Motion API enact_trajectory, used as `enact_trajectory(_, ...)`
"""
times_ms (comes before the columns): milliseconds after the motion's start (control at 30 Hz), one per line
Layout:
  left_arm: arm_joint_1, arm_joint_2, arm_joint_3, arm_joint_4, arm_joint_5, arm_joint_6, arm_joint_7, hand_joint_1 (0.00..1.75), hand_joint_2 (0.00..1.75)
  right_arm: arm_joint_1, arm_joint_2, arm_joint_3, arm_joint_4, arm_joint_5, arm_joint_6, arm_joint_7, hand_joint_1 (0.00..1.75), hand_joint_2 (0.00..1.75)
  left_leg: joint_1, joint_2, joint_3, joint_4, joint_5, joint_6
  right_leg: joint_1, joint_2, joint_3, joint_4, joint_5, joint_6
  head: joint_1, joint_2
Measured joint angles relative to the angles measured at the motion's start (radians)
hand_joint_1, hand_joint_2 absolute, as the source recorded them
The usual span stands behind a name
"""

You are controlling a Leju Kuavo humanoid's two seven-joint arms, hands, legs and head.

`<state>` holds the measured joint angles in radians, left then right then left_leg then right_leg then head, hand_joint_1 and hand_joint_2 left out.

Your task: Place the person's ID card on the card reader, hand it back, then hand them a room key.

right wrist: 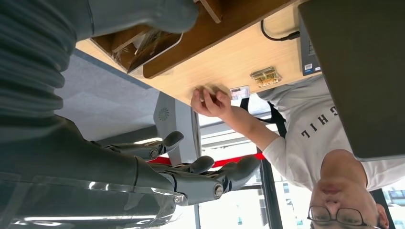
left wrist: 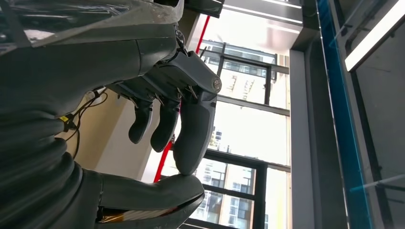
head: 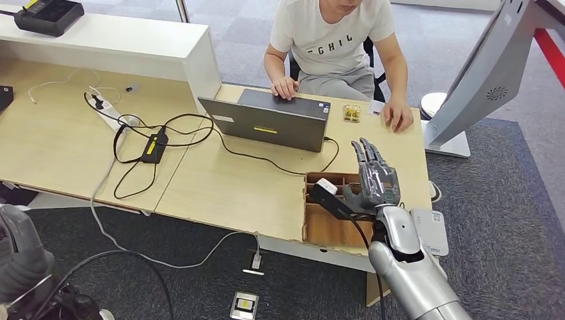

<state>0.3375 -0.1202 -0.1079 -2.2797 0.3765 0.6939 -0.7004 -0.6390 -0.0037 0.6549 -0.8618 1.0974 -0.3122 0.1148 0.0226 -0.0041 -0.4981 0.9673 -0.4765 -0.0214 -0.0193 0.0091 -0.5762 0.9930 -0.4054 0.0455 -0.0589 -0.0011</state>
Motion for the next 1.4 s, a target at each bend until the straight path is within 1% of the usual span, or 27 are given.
enact_trajectory(200,0.008,-0.005,0.000,0.000,-0.001,0.000,0.000,1.30,1.75,-0.019,0.010,0.000,0.063,0.006,-0.009,0.007,0.55,1.75,0.000,0.000,0.000,0.000,0.000,0.000,0.000,0.000,0.000,0.000,0.000,0.000,0.000,0.000)
enact_trajectory(533,0.011,-0.009,0.001,0.000,0.003,0.000,0.000,1.31,1.75,-0.038,0.007,0.000,0.146,0.009,-0.017,0.020,0.51,1.75,0.000,0.000,0.000,0.000,0.000,0.000,0.000,0.000,0.000,0.000,0.000,0.000,0.000,0.000)
enact_trajectory(567,0.011,-0.010,0.001,0.000,0.003,0.000,0.000,1.31,1.75,-0.038,0.006,0.000,0.151,0.009,-0.018,0.021,0.45,1.75,0.000,0.000,0.000,0.000,0.000,0.000,0.000,0.000,0.000,0.000,0.000,0.000,0.000,0.000)
enact_trajectory(667,0.011,-0.010,0.001,0.000,0.004,0.000,0.000,1.31,1.75,-0.039,0.005,0.000,0.165,0.009,-0.019,0.021,0.13,1.75,0.000,0.000,0.000,0.000,0.000,0.000,0.000,0.000,0.000,0.000,0.000,0.000,0.000,0.000)
enact_trajectory(700,0.011,-0.010,0.001,0.000,0.004,0.000,0.000,1.32,1.75,-0.041,0.004,0.000,0.168,0.009,-0.020,0.021,0.05,1.75,0.000,0.000,0.000,0.000,0.000,0.000,0.000,0.000,0.000,0.000,0.000,0.000,0.000,0.000)
enact_trajectory(733,0.011,-0.010,0.001,0.000,0.005,0.000,0.000,1.32,1.75,-0.042,0.004,0.000,0.172,0.010,-0.021,0.022,0.02,1.75,0.000,0.000,0.001,0.000,0.000,0.000,0.000,0.000,0.000,0.000,0.000,0.000,0.000,0.000)
enact_trajectory(800,0.010,-0.010,0.001,0.000,0.009,0.000,0.000,1.34,1.75,-0.046,0.002,-0.001,0.176,0.010,-0.025,0.024,0.02,1.75,0.000,0.000,0.001,0.000,0.000,0.000,0.000,0.000,0.000,0.000,0.000,0.000,0.000,0.000)
enact_trajectory(867,0.010,-0.010,0.001,0.000,0.012,0.000,0.000,1.34,1.75,-0.047,-0.001,-0.001,0.179,0.011,-0.028,0.026,0.11,1.75,0.000,0.000,0.001,0.000,0.000,0.000,0.000,0.000,0.000,0.000,0.000,0.000,0.000,0.000)
enact_trajectory(900,0.010,-0.010,0.001,0.000,0.012,0.000,0.000,1.34,1.75,-0.047,-0.002,-0.002,0.179,0.012,-0.028,0.027,0.25,1.75,0.000,0.000,0.001,0.000,0.000,0.000,0.000,0.000,0.000,0.000,0.000,0.000,0.000,0.000)
enact_trajectory(1000,0.010,-0.010,0.001,0.000,0.013,0.000,0.000,1.35,1.75,-0.046,-0.007,-0.002,0.179,0.015,-0.022,0.028,1.41,1.75,0.000,0.000,0.002,0.000,0.000,0.000,0.000,0.000,0.000,0.000,0.000,0.000,0.000,0.000)
enact_trajectory(1033,0.009,-0.010,0.001,0.000,0.014,0.000,0.000,1.36,1.75,-0.045,-0.009,-0.002,0.179,0.016,-0.019,0.029,1.71,1.75,0.000,0.000,0.002,0.000,0.000,0.000,0.000,0.000,0.000,0.000,0.000,0.000,0.000,0.000)
enact_trajectory(1067,0.009,-0.010,0.001,0.000,0.016,0.000,0.000,1.36,1.75,-0.043,-0.011,-0.002,0.179,0.017,-0.015,0.030,1.75,1.75,0.000,0.000,0.002,0.000,0.000,0.000,0.000,0.000,0.000,0.000,0.000,0.000,0.000,0.000)
enact_trajectory(1400,0.004,-0.010,0.001,0.000,0.028,-0.007,0.000,1.39,1.75,-0.035,-0.031,-0.009,0.173,0.018,0.000,0.032,1.75,1.75,0.000,0.000,0.001,0.000,0.000,0.000,0.000,0.000,0.000,0.000,0.000,0.000,0.000,0.000)
